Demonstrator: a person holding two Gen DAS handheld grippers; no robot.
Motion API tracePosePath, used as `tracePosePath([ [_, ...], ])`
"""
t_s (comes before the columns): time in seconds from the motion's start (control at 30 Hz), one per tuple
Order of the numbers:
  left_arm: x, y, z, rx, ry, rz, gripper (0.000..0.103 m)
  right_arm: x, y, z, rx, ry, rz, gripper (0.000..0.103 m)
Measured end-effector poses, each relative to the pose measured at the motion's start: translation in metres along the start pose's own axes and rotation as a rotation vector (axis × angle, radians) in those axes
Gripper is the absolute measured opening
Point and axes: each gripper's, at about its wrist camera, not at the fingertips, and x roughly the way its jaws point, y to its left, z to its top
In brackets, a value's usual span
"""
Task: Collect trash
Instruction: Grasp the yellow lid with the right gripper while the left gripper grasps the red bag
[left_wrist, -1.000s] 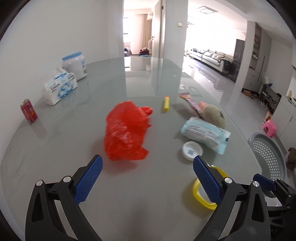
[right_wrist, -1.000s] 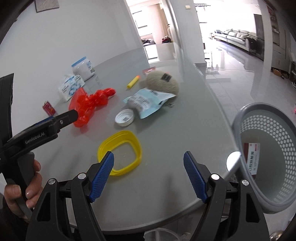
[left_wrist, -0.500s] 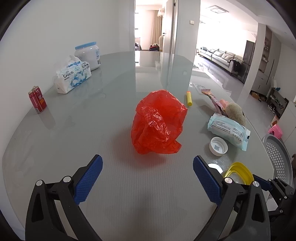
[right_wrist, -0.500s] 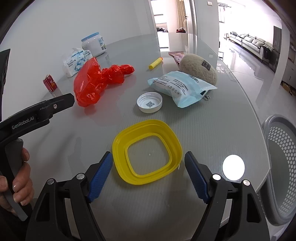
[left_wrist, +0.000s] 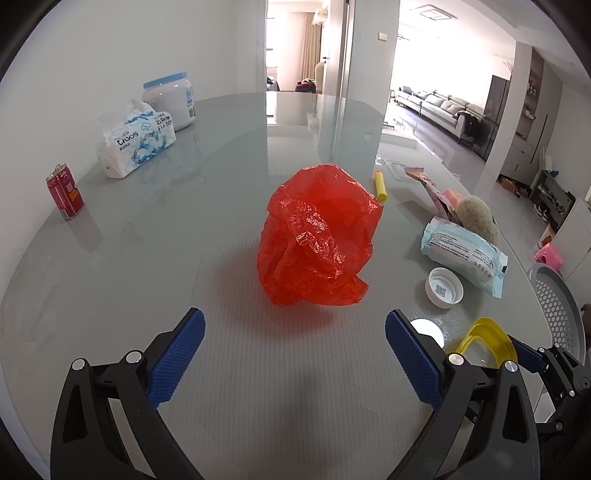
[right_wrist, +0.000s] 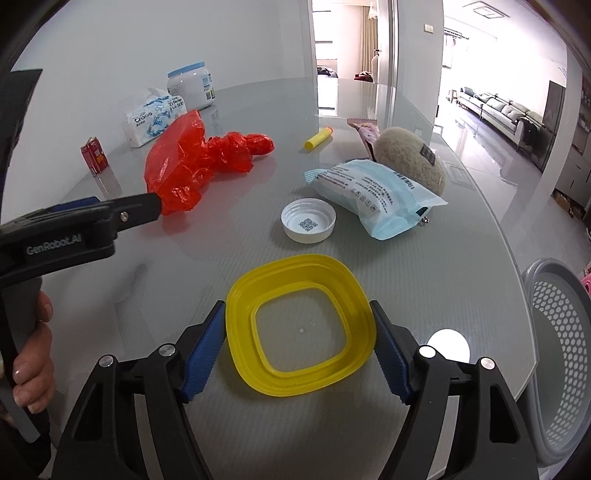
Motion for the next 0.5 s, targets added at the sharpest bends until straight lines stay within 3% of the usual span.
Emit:
tracePosePath([
  [0.5,0.034,-0.018,0.024,-0.006,0.003,0.023,0.095,-0.029,-0.032,-0.004,0.103,-0.048,0.03,0.072],
])
